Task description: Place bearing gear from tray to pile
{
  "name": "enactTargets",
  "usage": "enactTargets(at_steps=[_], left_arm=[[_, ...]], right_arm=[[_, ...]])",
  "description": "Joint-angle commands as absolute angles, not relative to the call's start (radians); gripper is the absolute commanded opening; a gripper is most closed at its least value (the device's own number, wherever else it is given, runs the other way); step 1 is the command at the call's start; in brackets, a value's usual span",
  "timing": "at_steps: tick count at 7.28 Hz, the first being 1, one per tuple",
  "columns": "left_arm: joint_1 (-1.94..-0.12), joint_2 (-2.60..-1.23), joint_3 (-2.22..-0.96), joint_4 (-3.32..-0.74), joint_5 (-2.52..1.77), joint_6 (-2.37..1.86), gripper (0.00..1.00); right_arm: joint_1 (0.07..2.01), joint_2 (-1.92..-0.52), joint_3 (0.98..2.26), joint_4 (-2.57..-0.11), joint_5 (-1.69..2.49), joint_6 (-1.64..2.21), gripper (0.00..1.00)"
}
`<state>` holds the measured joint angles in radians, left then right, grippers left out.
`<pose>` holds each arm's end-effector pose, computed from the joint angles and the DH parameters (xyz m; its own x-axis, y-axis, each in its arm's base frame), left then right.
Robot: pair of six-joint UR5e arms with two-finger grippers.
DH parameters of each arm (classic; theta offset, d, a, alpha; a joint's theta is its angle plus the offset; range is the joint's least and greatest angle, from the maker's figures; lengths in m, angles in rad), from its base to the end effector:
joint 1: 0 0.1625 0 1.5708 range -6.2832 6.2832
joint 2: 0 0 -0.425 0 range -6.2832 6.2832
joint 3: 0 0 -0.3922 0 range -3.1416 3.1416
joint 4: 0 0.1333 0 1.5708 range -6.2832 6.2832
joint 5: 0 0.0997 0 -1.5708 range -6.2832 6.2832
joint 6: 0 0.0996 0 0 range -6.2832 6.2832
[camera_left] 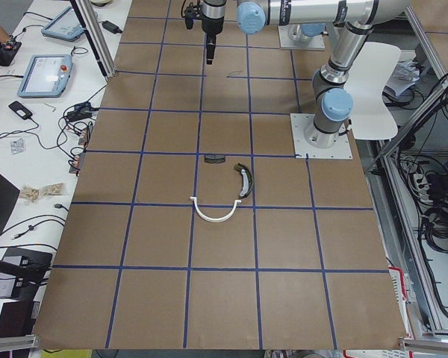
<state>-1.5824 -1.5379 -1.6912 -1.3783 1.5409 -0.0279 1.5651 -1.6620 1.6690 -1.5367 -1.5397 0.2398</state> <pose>-0.1419 -0.4847 0.4644 -0.9994 -0.0130 0.0326 -0.0163 0.9945 -0.1039 0.1338 -0.4498 0.4794 -0.9695 0.2441 -0.0204 0.2429 0.9689 0.0473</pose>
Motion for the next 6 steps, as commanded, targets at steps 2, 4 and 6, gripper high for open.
enactTargets(at_steps=[2, 4, 6], left_arm=[[-1.582, -1.545, -1.678, -1.391, 1.536, -0.063, 1.0], [-1.582, -1.546, -1.687, -1.391, 1.546, -0.063, 1.0], [-1.582, -1.546, -1.684, -1.393, 1.545, -0.066, 1.0]], right_arm=[[1.568, -1.666, 1.671, -1.528, -1.532, 0.244, 1.0], [1.563, -1.664, 1.674, -1.528, -1.532, 0.239, 1.0], [1.562, -1.664, 1.674, -1.526, -1.543, 0.239, 1.0]])
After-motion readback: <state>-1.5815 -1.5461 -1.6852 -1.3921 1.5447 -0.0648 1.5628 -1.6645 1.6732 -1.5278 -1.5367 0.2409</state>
